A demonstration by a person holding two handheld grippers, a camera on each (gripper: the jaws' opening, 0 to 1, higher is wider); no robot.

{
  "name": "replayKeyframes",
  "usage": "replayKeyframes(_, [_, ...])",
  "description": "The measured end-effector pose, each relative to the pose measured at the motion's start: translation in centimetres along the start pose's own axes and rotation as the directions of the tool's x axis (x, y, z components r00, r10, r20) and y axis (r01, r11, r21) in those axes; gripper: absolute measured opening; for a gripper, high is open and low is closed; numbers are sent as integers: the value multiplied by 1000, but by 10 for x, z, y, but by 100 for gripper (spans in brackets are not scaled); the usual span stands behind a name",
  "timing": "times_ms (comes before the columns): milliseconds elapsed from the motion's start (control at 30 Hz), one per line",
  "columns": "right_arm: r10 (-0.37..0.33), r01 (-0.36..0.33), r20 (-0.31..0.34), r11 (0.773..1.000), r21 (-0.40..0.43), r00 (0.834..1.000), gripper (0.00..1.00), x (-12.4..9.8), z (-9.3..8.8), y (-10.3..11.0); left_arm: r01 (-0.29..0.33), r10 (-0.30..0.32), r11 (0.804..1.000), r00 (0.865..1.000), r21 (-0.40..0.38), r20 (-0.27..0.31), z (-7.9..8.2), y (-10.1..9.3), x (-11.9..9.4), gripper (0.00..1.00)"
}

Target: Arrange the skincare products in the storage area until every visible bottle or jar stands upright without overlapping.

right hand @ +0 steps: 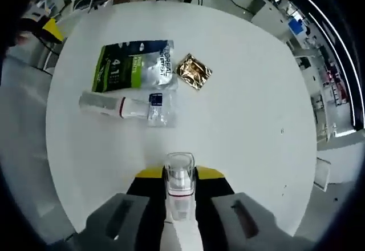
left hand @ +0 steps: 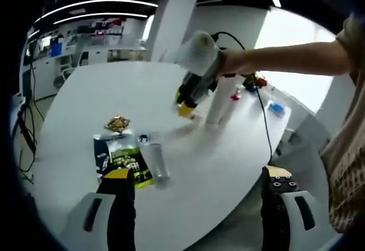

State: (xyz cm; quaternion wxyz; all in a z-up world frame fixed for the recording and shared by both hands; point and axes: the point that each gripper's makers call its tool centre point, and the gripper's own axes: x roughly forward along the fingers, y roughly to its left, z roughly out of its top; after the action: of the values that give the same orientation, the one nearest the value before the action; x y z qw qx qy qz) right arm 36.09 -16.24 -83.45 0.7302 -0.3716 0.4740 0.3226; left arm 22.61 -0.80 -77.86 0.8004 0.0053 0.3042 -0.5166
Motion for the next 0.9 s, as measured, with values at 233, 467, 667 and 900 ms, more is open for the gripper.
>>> replayKeyframes(233, [-11,1,110,996,91,994,18,-23,17,0,-2,1,1000,1000,28,11,10,-6,-6,89])
replayKeyframes(467, [-35,12,183,992,126,983,18,-46,23,3,8,-9,998,1000,56,17,18,-17,-9,89])
replayKeyframes(667, [-53,7,275,986,164,960,18,-80,27,12,22,-23,996,1000,85,10,22,-29,-10,89])
replayKeyframes(900, [-67,-29,384,970,241,921,18,-120,21,20,48,-49,992,999,115,8,30,-43,-10,89])
